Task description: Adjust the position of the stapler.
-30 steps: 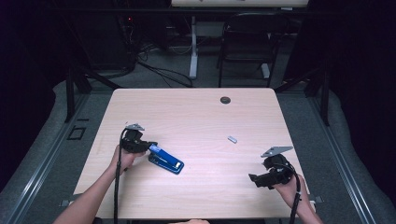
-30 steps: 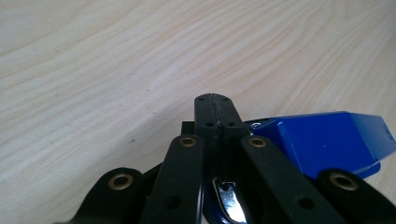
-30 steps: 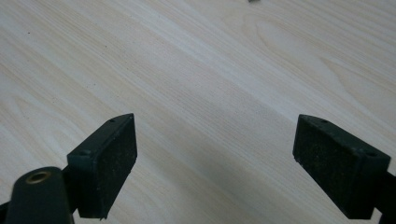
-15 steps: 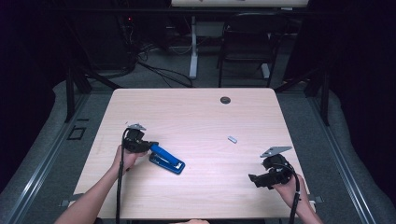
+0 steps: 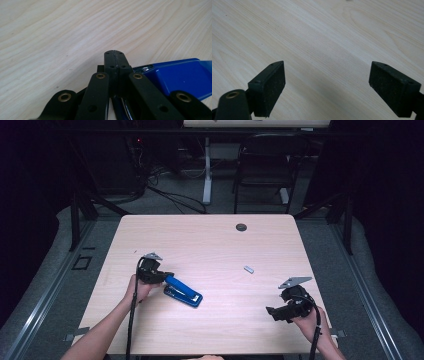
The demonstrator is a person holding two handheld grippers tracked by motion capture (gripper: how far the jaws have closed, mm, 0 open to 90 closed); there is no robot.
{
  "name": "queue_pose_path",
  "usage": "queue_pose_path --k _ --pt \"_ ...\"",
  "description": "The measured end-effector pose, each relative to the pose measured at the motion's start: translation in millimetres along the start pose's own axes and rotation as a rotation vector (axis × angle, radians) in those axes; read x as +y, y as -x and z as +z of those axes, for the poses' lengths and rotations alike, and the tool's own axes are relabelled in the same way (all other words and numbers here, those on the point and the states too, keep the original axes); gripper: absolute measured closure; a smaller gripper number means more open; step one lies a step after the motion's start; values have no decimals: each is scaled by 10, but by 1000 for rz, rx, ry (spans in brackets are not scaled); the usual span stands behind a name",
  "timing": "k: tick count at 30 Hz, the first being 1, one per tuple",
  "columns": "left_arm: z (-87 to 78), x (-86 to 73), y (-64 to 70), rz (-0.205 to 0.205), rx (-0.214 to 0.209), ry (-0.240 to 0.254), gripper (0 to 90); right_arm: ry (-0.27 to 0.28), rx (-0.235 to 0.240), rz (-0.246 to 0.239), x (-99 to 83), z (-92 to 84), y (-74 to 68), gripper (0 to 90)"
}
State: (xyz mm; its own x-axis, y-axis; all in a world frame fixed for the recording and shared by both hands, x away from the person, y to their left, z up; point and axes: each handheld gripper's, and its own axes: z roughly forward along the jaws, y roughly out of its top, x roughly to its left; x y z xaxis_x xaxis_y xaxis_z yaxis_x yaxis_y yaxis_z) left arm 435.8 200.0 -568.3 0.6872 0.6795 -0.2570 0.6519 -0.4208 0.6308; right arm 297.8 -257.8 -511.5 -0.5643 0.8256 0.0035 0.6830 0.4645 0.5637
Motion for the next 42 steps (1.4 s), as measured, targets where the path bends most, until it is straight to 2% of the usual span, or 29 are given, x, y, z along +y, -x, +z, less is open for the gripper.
queue_pose_path --k 6,9,10,11,13,14,15,16,18,21,24,27,29,31,37,41,42 --pt "58 31 29 0 -3 -8 900 -6 1 1 -4 0 5 133" --pt "102 39 60 15 -4 -24 900 -8 3 0 -3 1 3 133" --pt "124 46 84 19 -17 -26 900 -12 -3 -5 -2 0 4 133" --pt "147 59 115 28 -20 -27 900 -14 -3 -7 -1 0 3 133" --pt "238 113 237 82 -38 -58 900 -16 0 -6 -3 1 3 133" --pt "238 113 237 82 -38 -58 900 -16 0 -6 -4 1 4 133" --pt "314 142 327 100 -62 -66 898 -18 0 -3 -5 -1 4 133" --pt "314 142 327 100 -62 -66 895 -12 4 1 -6 1 1 133" --pt "371 182 423 127 -60 -71 892 -11 6 -1 -9 -4 0 133" --pt "457 234 562 146 -67 -76 891 -7 11 -4 -14 -11 0 133" --pt "478 245 621 147 -50 -77 888 -9 11 -9 -15 -12 1 134" --pt "458 246 620 144 -37 -76 862 -6 13 -5 -14 -9 -5 142" --pt "419 249 619 160 -25 -77 839 -5 1 11 -6 -4 -18 148" --pt "315 254 612 137 -8 -45 831 12 10 11 15 3 -38 179" --pt "139 231 604 111 14 -32 812 43 21 -18 101 35 -128 261" --pt "39 191 614 93 38 -51 773 53 30 -69 239 135 -249 500" --pt "39 191 614 93 38 -51 767 53 30 -69 239 135 -249 500"
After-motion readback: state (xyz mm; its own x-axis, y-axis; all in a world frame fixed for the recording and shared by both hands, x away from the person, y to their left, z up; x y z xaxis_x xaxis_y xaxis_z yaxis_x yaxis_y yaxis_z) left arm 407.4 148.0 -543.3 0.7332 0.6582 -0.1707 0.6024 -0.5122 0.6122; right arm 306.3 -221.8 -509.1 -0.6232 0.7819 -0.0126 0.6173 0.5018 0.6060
